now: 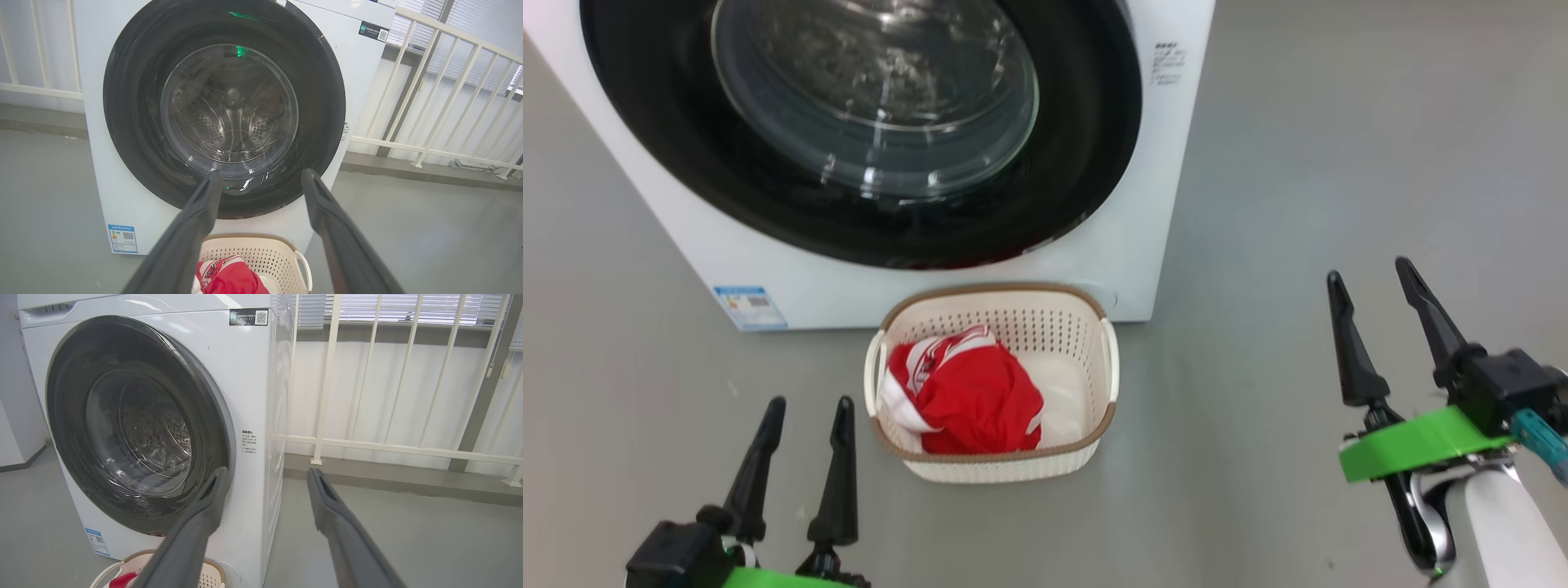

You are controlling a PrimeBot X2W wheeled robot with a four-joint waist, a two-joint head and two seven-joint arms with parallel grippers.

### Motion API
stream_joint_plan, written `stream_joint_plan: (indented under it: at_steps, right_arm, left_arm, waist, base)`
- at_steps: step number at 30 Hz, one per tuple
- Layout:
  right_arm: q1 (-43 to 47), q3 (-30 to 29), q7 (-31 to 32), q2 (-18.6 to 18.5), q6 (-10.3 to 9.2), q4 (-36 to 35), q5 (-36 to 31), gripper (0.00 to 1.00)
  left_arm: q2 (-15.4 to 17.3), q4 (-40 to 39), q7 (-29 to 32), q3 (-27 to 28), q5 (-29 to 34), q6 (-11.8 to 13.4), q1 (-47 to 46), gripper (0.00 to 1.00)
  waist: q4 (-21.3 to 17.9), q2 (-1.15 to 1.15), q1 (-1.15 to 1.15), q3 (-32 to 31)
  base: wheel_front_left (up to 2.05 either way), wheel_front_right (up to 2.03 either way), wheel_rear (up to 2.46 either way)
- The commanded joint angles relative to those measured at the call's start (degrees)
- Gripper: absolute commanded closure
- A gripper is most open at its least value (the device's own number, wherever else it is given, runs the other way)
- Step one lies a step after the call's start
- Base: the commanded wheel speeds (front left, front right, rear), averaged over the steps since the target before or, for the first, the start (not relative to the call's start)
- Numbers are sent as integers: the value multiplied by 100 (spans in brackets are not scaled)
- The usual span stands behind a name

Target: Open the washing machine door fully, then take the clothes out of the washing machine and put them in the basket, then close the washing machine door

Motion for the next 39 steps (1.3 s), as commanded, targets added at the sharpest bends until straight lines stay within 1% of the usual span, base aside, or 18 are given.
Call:
stream_joint_plan:
  at_steps: [1,11,21,39]
  right_arm:
    - [43,73,-20,13,-22,-217,-124,0]
    - [837,-152,-20,14,-22,-788,-145,0]
    - [1466,-187,-20,14,-22,-1002,2,0]
    - [1680,-178,-20,14,-22,-982,79,0]
  left_arm:
    - [64,-111,-46,220,66,-1,0,0]
    - [121,-68,-46,244,196,-73,295,0]
    - [173,29,-46,260,179,-137,486,0]
    - [157,81,-46,339,308,-161,558,0]
  waist:
    - [-176,0,0,-240]
    - [-246,0,0,-540]
    - [-263,0,0,-780]
    - [-230,0,0,-912]
  base:
    - [0,0,0]
    - [0,0,0]
    - [0,0,0]
    - [0,0,0]
